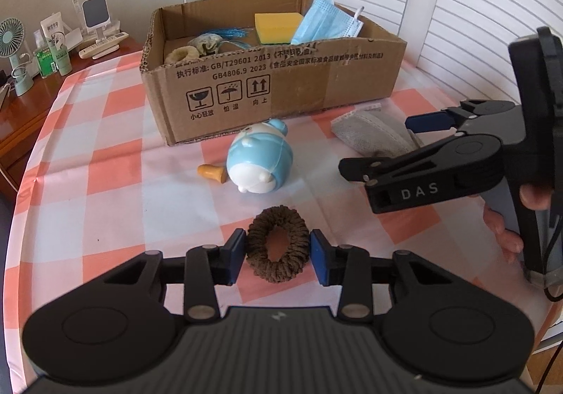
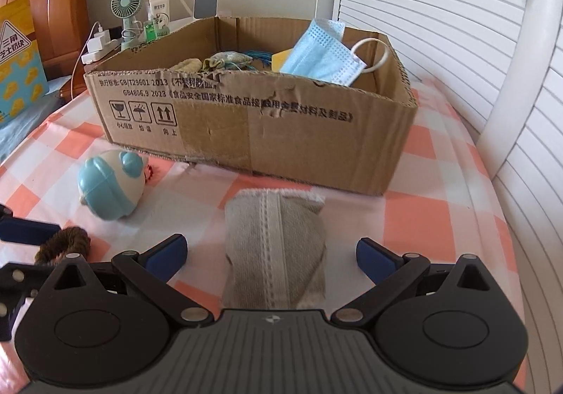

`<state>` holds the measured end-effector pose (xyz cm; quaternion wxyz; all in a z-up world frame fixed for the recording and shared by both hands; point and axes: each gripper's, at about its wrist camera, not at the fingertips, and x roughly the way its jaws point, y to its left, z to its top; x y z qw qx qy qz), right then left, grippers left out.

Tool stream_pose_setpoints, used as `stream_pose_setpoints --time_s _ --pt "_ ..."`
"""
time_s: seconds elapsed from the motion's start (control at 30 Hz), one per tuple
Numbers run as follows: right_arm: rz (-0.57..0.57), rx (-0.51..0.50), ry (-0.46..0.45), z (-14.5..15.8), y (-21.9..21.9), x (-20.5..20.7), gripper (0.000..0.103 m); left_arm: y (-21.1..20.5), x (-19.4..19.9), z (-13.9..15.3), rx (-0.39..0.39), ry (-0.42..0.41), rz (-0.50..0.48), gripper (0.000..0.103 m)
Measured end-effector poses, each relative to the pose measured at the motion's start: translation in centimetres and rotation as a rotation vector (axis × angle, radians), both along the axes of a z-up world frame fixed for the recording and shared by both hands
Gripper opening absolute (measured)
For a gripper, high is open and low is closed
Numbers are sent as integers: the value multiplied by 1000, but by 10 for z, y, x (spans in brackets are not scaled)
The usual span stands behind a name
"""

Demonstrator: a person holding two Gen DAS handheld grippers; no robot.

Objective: Organize soft objects
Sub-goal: 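Grasp the other grey pouch with the right tool while the left tool holds the brown hair tie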

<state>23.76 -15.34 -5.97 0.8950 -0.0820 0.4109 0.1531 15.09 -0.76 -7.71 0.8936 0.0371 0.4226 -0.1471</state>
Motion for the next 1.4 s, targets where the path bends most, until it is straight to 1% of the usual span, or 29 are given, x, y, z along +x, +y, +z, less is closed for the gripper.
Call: stream_pose_setpoints --time_s 0.23,0.27,0.33,0.4,0.43,0.5,0.53,0.6,0.7,0.8,0.9,1.07,1.23,1.4 --pt "4 -2 -1 1 4 4 103 0 1 -1 -9 0 -5 38" --pt "3 -2 -3 1 4 3 101 1 1 -1 -11 -1 -5 38" --pt "6 -2 -11 3 4 0 94 1 1 -1 -13 -1 -6 38" --pt "9 -1 -15 5 3 -4 84 1 1 -1 -16 -1 -6 38" --pt "7 -2 -18 6 3 -6 82 1 1 -1 -17 -1 -6 38" --pt "1 -6 -22 8 1 -8 74 2 1 -1 -16 -2 -7 38" --pt "0 -8 -23 8 0 -9 71 2 0 -1 -15 -4 -8 38" --pt "2 -16 -32 9 -2 -11 62 2 0 -1 -15 -7 -8 38" --pt "6 -26 -35 11 -3 -12 53 2 0 -2 -16 -10 -8 38" --pt "12 -39 -39 13 -3 -15 50 2 -1 -1 -17 -9 -7 38" --pt "15 -30 -36 17 -5 -18 46 2 -1 -1 -17 -7 -6 38" --pt "20 -24 -41 27 -8 -26 45 2 -2 3 -18 -12 -21 37" --pt "34 3 -52 47 -15 -34 45 3 -6 11 -18 -19 -49 37" --pt "55 8 -77 67 -16 -42 45 5 -11 27 -15 -28 -95 37"
